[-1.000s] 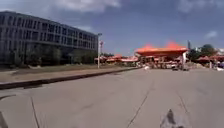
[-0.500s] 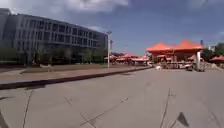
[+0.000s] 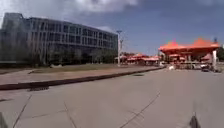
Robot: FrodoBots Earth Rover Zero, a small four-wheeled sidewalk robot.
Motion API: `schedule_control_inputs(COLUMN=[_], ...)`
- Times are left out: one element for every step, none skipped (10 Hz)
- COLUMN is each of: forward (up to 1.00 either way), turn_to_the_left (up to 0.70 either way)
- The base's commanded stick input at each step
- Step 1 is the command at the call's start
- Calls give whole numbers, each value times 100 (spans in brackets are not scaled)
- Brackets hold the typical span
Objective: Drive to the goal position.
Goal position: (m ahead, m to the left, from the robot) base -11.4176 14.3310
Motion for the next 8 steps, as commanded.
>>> schedule_control_inputs(forward=[100, 100, 100, 100, 100, 100, 100, 100], turn_to_the_left=[0, 0, 0, 0, 0, 0, 0, 0])
